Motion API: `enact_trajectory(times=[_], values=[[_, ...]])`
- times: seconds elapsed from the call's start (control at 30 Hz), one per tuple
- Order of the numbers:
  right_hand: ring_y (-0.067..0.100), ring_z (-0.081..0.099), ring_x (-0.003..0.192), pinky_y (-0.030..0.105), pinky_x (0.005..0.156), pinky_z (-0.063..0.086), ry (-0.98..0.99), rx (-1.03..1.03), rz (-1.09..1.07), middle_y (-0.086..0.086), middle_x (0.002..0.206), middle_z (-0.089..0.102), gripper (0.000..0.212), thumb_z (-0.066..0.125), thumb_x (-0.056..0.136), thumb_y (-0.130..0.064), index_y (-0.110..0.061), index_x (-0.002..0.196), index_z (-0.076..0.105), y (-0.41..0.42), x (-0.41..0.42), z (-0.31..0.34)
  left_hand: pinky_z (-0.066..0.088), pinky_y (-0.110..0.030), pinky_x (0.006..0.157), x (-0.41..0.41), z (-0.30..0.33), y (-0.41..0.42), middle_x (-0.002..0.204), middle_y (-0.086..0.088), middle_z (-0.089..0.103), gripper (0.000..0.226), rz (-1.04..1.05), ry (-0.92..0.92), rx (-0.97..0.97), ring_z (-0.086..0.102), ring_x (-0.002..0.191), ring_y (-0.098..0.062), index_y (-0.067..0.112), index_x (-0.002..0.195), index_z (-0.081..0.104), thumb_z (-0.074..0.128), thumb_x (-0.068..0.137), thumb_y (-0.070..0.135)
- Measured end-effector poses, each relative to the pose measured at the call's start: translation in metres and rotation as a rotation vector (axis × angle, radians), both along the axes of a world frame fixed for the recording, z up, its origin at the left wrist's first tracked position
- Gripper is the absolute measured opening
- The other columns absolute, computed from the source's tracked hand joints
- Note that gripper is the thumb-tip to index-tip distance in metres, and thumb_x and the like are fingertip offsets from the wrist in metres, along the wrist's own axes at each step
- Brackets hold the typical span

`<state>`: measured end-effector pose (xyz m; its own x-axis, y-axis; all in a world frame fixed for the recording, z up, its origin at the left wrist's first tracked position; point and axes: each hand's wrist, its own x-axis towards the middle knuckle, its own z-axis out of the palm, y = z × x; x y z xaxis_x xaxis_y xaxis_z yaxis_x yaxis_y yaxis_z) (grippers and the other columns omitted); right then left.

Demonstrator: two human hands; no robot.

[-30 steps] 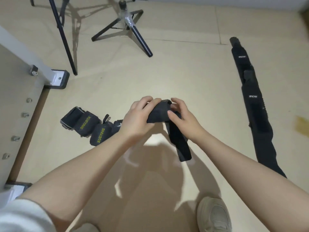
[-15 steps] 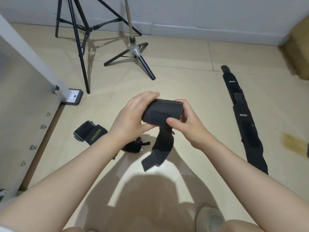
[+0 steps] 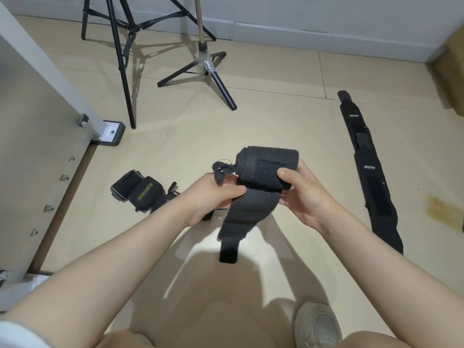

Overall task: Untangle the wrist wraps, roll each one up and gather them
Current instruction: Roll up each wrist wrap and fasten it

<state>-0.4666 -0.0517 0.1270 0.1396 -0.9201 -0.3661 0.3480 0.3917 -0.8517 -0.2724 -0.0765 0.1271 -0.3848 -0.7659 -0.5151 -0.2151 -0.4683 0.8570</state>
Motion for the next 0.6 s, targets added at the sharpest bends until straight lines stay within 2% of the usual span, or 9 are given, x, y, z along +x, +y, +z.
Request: enact_trajectory(times=[0.1, 0.17, 0.23, 0.33, 0.43, 0.47, 0.53, 0.6], values=[[0.005, 0.064, 0.077, 0.022, 0.064, 0.053, 0.178, -0.114, 0.012, 0.0, 0.1, 0.057, 0.04, 0.065, 0.077, 0.002, -0.021, 0.105, 0.048, 0.004, -0.003, -0.004, 0.05, -0.035, 0.083, 0.0, -0.002, 0.003, 0.078, -0.007, 0.059, 0.008, 0.015, 0.003, 0.076, 0.058, 0.078, -0.02, 0.003, 0.095, 0.064, 0.06, 0.089, 0.004], [-0.002, 0.059, 0.066, 0.016, 0.058, 0.048, 0.278, -0.199, 0.07, 0.0, 0.1, 0.048, 0.049, 0.059, 0.08, 0.019, -0.022, 0.102, 0.044, 0.005, -0.005, -0.002, 0.052, -0.033, 0.087, 0.003, -0.005, 0.005, 0.092, -0.004, 0.068, 0.018, 0.011, 0.195, 0.185, 0.066, 0.089, -0.02, 0.007, 0.106, 0.063, 0.058, 0.089, 0.003], [-0.004, 0.058, 0.071, 0.013, 0.058, 0.045, 0.288, -0.246, 0.125, 0.001, 0.105, 0.048, 0.055, 0.056, 0.077, 0.025, -0.022, 0.102, 0.042, 0.005, -0.01, -0.001, 0.056, -0.033, 0.081, 0.007, -0.004, 0.006, 0.103, -0.004, 0.07, 0.025, 0.061, 0.383, 0.299, 0.069, 0.093, -0.021, 0.011, 0.11, 0.063, 0.061, 0.086, 0.017], [0.003, 0.058, 0.096, 0.019, 0.07, 0.049, 0.321, -0.311, 0.184, -0.007, 0.121, 0.051, 0.061, 0.064, 0.071, 0.019, -0.03, 0.102, 0.045, 0.005, -0.011, -0.005, 0.058, -0.038, 0.078, 0.008, -0.005, 0.005, 0.107, -0.006, 0.068, 0.035, 0.158, 0.424, 0.352, 0.069, 0.094, -0.029, 0.015, 0.108, 0.063, 0.063, 0.082, 0.039], [0.003, 0.056, 0.104, 0.031, 0.073, 0.05, 0.436, -0.377, 0.19, -0.018, 0.125, 0.049, 0.061, 0.067, 0.068, 0.003, -0.048, 0.096, 0.051, 0.006, -0.007, -0.011, 0.056, -0.045, 0.082, 0.003, -0.005, 0.003, 0.115, -0.009, 0.065, 0.051, 0.186, 0.399, 0.391, 0.065, 0.101, -0.038, 0.017, 0.115, 0.059, 0.059, 0.072, 0.044], [0.003, 0.054, 0.107, 0.033, 0.073, 0.051, 0.494, -0.415, 0.197, -0.02, 0.126, 0.047, 0.062, 0.067, 0.07, 0.001, -0.053, 0.096, 0.051, 0.005, -0.005, -0.012, 0.055, -0.046, 0.083, 0.0, -0.005, 0.003, 0.119, -0.011, 0.064, 0.049, 0.186, 0.381, 0.403, 0.064, 0.102, -0.039, 0.017, 0.116, 0.057, 0.06, 0.074, 0.042], [0.002, 0.049, 0.115, 0.031, 0.074, 0.053, 0.581, -0.484, 0.225, -0.02, 0.128, 0.043, 0.067, 0.068, 0.072, 0.0, -0.058, 0.099, 0.051, 0.005, -0.005, -0.014, 0.055, -0.046, 0.083, -0.003, -0.004, 0.003, 0.119, -0.014, 0.063, 0.029, 0.215, 0.353, 0.407, 0.065, 0.101, -0.038, 0.016, 0.108, 0.056, 0.062, 0.083, 0.03], [0.001, 0.045, 0.122, 0.025, 0.077, 0.052, 0.536, -0.43, 0.246, -0.017, 0.134, 0.037, 0.072, 0.07, 0.07, -0.001, -0.059, 0.108, 0.051, 0.004, -0.006, -0.015, 0.057, -0.043, 0.08, -0.004, -0.004, 0.002, 0.111, -0.013, 0.064, 0.014, 0.282, 0.371, 0.388, 0.067, 0.092, -0.033, 0.015, 0.1, 0.057, 0.061, 0.086, 0.014]])
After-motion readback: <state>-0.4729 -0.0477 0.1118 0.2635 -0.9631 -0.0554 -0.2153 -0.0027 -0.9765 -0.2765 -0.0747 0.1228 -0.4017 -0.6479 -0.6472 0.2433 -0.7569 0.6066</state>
